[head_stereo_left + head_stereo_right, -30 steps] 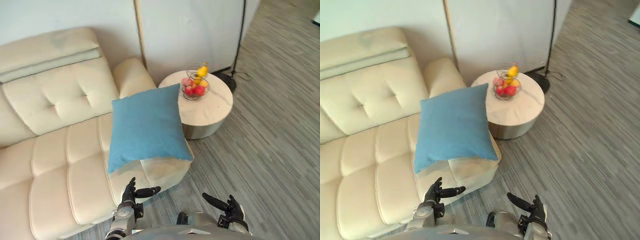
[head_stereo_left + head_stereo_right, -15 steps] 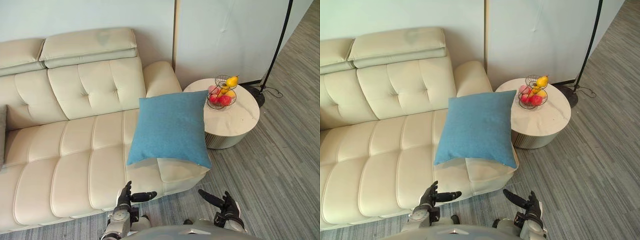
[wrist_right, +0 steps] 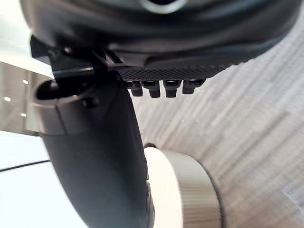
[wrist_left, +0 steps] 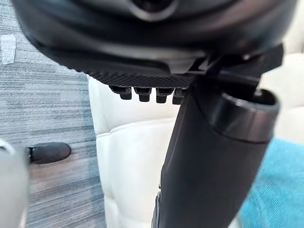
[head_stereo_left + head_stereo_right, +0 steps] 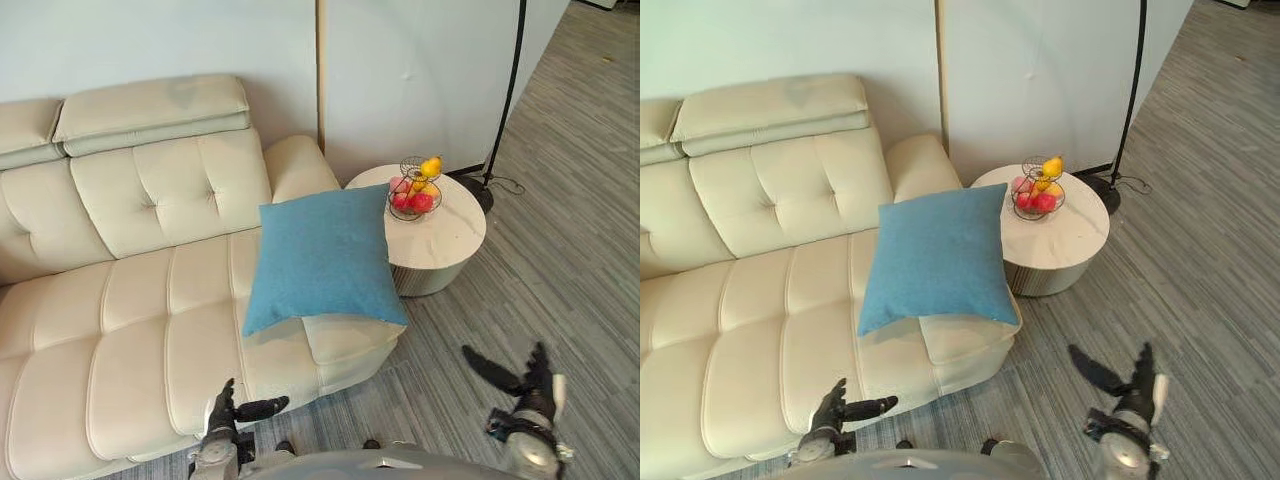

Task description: Pick up cushions and gather them together orderly.

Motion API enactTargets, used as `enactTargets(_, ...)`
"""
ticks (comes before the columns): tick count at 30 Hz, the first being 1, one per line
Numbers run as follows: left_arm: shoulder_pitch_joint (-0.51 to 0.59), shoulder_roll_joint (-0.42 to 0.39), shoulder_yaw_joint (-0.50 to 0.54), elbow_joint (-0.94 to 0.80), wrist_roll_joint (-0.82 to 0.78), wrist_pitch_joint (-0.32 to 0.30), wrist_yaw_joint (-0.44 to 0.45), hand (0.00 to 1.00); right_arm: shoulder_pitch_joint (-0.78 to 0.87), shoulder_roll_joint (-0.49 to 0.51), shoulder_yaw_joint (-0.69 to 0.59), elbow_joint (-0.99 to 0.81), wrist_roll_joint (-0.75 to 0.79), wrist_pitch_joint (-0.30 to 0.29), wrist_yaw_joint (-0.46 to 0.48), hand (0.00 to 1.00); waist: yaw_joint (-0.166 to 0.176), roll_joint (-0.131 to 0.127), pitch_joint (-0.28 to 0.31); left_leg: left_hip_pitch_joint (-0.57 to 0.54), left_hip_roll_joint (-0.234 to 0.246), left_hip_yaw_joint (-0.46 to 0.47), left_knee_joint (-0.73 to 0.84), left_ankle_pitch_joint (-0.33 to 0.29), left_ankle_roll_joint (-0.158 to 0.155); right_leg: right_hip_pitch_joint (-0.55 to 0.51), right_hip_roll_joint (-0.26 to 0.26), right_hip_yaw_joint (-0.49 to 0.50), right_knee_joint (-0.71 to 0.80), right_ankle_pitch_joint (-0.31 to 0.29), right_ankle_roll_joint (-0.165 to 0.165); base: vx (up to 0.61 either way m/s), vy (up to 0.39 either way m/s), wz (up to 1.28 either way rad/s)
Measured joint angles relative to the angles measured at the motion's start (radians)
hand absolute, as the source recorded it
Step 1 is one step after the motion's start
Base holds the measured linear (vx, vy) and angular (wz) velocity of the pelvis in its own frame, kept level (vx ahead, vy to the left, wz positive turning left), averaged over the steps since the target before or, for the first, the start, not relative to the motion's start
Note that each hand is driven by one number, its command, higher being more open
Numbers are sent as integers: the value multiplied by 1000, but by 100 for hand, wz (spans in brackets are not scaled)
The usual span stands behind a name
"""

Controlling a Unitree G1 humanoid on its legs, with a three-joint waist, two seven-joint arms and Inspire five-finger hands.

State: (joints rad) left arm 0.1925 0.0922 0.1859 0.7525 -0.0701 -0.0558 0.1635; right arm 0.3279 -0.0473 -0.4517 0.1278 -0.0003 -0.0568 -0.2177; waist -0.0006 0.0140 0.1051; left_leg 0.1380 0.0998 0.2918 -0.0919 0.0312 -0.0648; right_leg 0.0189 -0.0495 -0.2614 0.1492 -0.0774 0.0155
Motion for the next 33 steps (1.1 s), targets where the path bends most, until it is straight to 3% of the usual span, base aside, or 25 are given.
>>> enactTargets(5, -6, 22, 37, -93, -10, -4, 25, 100, -37, -33, 8, -29, 2, -8, 23, 100, -2, 4, -15, 3, -1, 1, 4, -8, -4, 3, 2, 8, -7, 3, -1, 52, 16, -6)
enactTargets(9, -21, 22, 29, -143, -39, -10, 37, 100, -92, -42, 92, -2, 5, -11, 43, 100, -3, 3, -16, 0, -3, -1, 5, -8, -3, 4, 3, 9, -18, 10, -1, 0, 0, 0)
enactTargets(17, -84, 21, -81, -176, -40, -10, 75, 100, -230, -79, 257, 170, 42, -13, 63, 100, -2, 6, -11, -71, -13, -56, 5, 11, 10, -23, 7, -37, -69, 44, -4, -24, 12, 17)
enactTargets(21, -173, 24, -135, -176, -38, -11, 96, 100, -340, -79, 330, 224, 55, -14, 59, 100, 4, 9, 48, -132, -16, -69, 5, 36, 17, -76, 7, -48, -77, 69, -14, -54, 15, 11)
enactTargets(27, -379, 19, -215, -175, -38, -10, 134, 100, -504, -73, 382, 267, 85, -14, 18, 100, 26, -9, 151, -296, -14, -101, 69, 49, 24, -199, 1, -68, -68, 97, -32, -87, 0, 12)
enactTargets(28, -417, 19, -221, -172, -39, -10, 140, 100, -549, -73, 393, 283, 94, -14, 7, 0, 26, -9, 169, -324, -13, -104, 82, 49, 25, -224, -1, -69, -58, 99, -35, -107, -12, 9)
enactTargets(29, -442, 19, -224, -168, -39, -10, 144, 0, -577, -73, 398, 294, 108, -14, 1, 0, 27, -9, 181, -338, -13, -105, 89, 50, 26, -237, -2, -69, -53, 100, -36, -85, -12, 3)
enactTargets(33, -594, 21, -258, -106, -65, -10, 183, 0, -727, -74, 416, 353, 160, -14, -41, 0, 40, -7, 219, -412, -10, -107, 113, 57, 31, -315, -8, -69, -18, 102, -39, -44, -14, 1)
